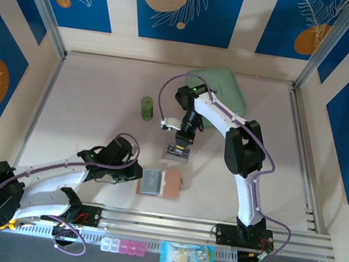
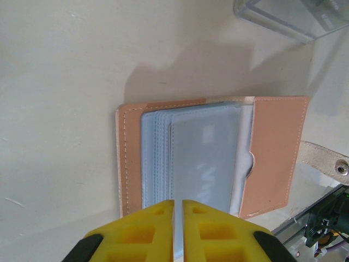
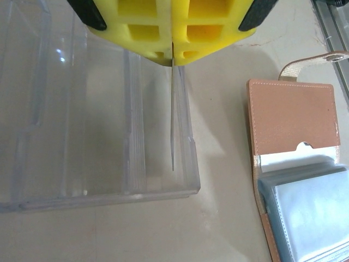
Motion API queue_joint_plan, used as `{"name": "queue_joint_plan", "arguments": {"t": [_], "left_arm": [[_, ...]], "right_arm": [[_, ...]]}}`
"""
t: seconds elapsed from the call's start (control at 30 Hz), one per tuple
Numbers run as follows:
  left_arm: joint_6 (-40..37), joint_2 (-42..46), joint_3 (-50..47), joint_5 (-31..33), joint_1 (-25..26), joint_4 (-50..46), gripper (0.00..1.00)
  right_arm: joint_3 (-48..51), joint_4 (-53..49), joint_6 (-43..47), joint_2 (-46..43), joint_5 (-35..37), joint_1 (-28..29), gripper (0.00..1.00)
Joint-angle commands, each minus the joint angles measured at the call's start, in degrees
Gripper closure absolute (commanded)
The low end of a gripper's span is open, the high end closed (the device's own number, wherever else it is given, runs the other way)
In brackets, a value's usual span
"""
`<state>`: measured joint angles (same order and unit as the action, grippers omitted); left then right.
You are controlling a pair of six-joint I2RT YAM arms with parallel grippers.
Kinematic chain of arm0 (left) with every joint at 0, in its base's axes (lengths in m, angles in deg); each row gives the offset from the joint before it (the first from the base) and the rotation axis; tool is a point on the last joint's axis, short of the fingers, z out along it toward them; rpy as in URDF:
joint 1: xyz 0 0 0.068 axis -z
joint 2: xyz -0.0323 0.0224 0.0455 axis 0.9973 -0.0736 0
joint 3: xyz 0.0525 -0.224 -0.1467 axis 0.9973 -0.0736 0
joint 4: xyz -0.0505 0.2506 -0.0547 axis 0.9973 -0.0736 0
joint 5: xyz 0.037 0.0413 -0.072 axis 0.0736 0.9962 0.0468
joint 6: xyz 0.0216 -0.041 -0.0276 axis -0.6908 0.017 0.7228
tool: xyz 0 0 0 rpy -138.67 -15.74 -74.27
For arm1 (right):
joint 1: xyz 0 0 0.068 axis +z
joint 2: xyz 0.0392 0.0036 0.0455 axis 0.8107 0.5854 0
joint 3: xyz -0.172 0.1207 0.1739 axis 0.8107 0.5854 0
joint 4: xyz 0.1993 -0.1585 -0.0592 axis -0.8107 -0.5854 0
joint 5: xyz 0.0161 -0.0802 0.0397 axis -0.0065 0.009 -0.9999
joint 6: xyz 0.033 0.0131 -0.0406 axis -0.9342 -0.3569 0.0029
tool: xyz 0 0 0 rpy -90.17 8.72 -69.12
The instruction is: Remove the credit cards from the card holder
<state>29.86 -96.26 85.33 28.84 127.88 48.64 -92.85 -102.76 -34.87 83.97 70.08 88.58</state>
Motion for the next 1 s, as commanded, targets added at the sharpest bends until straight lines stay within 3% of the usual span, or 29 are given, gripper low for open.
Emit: {"name": "queue_joint_plan", "arguments": {"t": [0.0,0.2,0.37,0.7,0.8,0.97], "left_arm": [[-0.8,-0.2,1.0,-0.9,-0.6,0.6,0.89],[-0.4,-0.5,1.1,-1.0,-0.6,0.6,0.89],[-0.5,-0.7,1.7,-0.9,-0.6,0.5,0.89],[-0.8,-2.8,3.0,-1.2,-0.6,0.9,0.89],[-0.4,-2.7,2.7,-1.1,-0.6,1.3,0.89],[-0.6,-2.7,2.8,-1.2,-0.6,1.2,0.89]], "right_arm": [[0.3,-0.7,-0.6,0.5,-2.7,-0.2,0.93],[0.5,0.7,-0.6,-1.2,-1.6,-0.8,0.83],[2.8,4.4,-1.9,-5.2,-0.3,-1.1,0.82],[10.0,14.0,-5.6,-9.9,2.2,-0.7,0.91],[12.0,16.0,-6.7,-10.3,2.2,-0.4,0.98],[15.7,19.9,-8.2,-10.2,4.9,0.5,1.0]]}}
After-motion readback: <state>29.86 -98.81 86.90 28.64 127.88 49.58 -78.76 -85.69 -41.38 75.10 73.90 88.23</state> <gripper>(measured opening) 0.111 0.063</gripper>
